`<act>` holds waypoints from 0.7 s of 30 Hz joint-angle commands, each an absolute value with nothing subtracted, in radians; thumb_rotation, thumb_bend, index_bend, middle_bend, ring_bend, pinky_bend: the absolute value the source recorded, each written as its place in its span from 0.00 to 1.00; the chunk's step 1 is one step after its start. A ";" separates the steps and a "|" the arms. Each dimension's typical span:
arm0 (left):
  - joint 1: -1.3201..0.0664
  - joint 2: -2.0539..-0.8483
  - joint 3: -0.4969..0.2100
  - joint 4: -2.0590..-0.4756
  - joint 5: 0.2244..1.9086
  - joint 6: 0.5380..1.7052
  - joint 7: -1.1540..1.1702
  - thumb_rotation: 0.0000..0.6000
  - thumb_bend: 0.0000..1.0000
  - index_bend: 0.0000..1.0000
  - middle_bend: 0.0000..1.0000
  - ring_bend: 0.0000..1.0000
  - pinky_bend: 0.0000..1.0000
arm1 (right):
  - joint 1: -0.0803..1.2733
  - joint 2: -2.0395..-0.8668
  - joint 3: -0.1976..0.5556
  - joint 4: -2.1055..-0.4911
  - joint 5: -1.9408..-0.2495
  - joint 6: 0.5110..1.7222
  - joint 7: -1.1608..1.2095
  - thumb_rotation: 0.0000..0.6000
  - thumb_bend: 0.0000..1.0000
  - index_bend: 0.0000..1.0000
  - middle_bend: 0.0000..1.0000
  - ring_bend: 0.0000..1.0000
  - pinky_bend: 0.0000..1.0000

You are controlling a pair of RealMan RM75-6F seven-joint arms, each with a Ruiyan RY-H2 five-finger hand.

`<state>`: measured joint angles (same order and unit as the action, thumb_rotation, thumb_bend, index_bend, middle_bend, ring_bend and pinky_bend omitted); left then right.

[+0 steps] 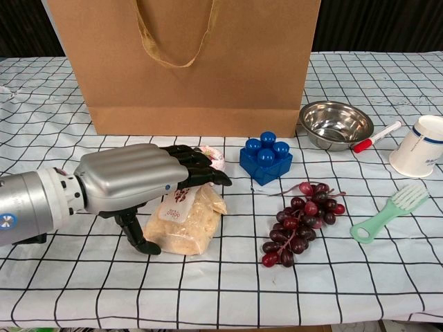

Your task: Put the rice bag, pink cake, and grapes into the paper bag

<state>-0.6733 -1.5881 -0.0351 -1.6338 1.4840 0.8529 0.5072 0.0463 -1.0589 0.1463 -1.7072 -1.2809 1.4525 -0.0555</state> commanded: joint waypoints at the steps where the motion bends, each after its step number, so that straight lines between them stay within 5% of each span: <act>1: -0.675 -1.594 -0.032 -1.627 1.479 0.857 0.513 1.00 0.07 0.11 0.15 0.03 0.03 | 0.046 -1.058 0.146 -1.707 -1.283 1.454 -0.053 1.00 0.21 0.07 0.07 0.19 0.23; 21: -0.699 -1.631 -0.023 -1.565 1.457 0.868 0.507 1.00 0.11 0.11 0.18 0.04 0.03 | 0.049 -1.060 0.144 -1.706 -1.283 1.448 -0.058 1.00 0.20 0.07 0.07 0.19 0.23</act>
<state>-0.6986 -1.6303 -0.0249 -1.5673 1.4566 0.8684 0.5069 0.0485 -1.0593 0.1440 -1.7060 -1.2834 1.4489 -0.0579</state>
